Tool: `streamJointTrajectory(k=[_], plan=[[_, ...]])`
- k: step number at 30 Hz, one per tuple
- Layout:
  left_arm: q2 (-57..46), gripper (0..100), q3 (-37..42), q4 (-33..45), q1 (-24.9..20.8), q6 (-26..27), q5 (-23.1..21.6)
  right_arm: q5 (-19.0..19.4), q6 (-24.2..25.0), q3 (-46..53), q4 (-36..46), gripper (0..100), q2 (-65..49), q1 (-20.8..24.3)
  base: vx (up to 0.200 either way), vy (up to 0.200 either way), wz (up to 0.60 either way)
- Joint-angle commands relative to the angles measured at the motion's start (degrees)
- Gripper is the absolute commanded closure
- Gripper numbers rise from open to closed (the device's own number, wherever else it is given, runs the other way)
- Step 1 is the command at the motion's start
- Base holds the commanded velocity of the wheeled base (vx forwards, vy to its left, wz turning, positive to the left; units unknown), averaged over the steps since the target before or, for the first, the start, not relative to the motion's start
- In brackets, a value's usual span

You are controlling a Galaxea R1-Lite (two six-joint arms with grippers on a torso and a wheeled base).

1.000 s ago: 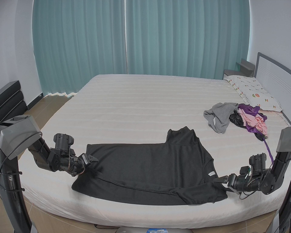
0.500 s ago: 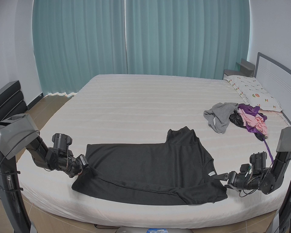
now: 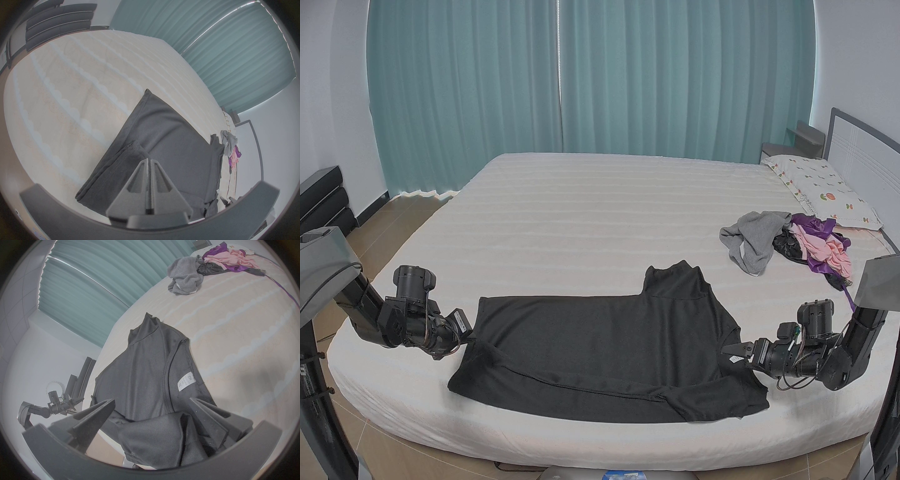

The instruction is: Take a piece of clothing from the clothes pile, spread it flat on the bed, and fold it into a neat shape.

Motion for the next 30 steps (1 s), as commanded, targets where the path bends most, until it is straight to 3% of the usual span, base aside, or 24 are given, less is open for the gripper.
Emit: streamJointTrajectory(k=[1, 4, 5, 9, 14, 15, 21, 30], plan=[[0.8, 100, -1.7, -0.2, 1.3, -1.3, 0.0, 0.3, 0.0, -1.6, 0.1, 0, 1.9, 0.5, 0.0, 0.0, 0.0], [2.8, 100, -3.0, -0.6, 1.4, -2.7, -0.4, 0.4, 0.0, -2.1, 0.0, 0, 2.5, 0.4, 0.0, 0.0, 0.0], [3.3, 0, -3.1, -0.8, 1.4, -2.7, -1.0, 0.5, 0.0, -2.4, 0.0, 0, 2.8, 0.3, 0.0, 0.0, 0.0], [6.2, 0, -5.2, -2.9, 1.4, -1.2, -2.3, 0.9, 0.0, -3.3, -0.2, 0, 3.4, 0.0, 0.0, 0.0, 0.0], [8.3, 0, -4.3, -6.3, 3.1, 8.5, -10.7, 2.5, 0.1, -3.1, -0.6, 0, 3.7, -0.1, 0.0, 0.0, 0.0], [8.6, 0, -4.0, -6.5, 3.8, 12.2, -14.1, 2.7, 0.1, -3.0, -0.6, 0, 3.7, -0.2, 0.0, 0.0, 0.0], [11.6, 0, -3.9, -9.8, 4.8, 21.9, -20.6, 3.0, 0.1, -2.6, -0.7, 0, 3.7, -0.3, 0.0, 0.0, 0.0], [15.0, 0, -1.9, -19.8, 5.4, 27.1, -20.6, 3.8, 0.1, -2.4, -0.8, 0, 3.5, -0.3, 0.0, 0.0, 0.0]])
